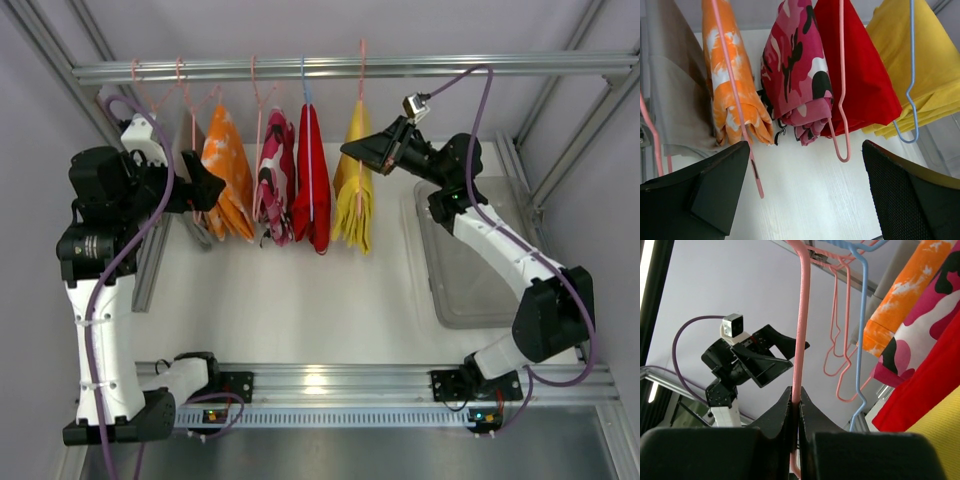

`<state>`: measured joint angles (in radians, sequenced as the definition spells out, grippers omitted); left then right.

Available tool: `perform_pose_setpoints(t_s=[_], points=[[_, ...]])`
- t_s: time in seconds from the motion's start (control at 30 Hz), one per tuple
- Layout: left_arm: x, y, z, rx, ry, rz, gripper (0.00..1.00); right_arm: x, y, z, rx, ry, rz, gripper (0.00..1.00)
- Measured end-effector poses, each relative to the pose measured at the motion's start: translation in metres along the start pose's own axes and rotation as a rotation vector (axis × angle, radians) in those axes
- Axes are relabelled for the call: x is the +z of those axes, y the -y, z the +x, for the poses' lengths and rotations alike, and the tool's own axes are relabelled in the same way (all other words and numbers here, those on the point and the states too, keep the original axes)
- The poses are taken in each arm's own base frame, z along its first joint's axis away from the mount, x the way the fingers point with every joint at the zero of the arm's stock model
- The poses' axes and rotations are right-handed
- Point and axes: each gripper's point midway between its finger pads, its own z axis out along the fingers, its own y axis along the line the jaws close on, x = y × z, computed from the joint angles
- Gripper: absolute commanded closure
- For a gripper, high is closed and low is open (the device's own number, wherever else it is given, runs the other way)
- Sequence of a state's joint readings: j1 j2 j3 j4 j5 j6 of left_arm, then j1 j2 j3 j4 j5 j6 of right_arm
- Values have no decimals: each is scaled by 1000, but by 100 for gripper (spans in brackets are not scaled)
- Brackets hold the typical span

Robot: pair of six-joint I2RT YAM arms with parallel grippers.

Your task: Remove the trousers from the hanger

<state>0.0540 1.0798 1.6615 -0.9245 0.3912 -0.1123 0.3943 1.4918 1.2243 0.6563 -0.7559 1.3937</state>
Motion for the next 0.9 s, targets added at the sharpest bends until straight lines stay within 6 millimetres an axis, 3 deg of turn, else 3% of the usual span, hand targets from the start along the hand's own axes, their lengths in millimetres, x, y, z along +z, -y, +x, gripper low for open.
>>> perform_pose_setpoints(t_s=[0.13, 0.3, 0.53, 0.63, 0.73, 0.9], points=[[4, 8, -1, -7, 9, 53, 1, 2, -11, -3, -21, -2, -24, 100], [3, 32, -16, -6, 59, 189, 1, -4, -28, -1, -54, -7, -46, 100], [6, 79, -43, -71, 124, 493, 2, -31, -64, 22, -117, -29, -78, 100], [17, 98, -48, -140, 129, 628, 3, -41, -76, 31, -141, -33, -89, 100], [33, 132, -51, -179, 105, 770, 6, -48, -79, 36, -145, -32, -81, 100], [64, 198, -38, -249, -3, 966, 13, -54, -72, 42, -144, -35, -50, 100]])
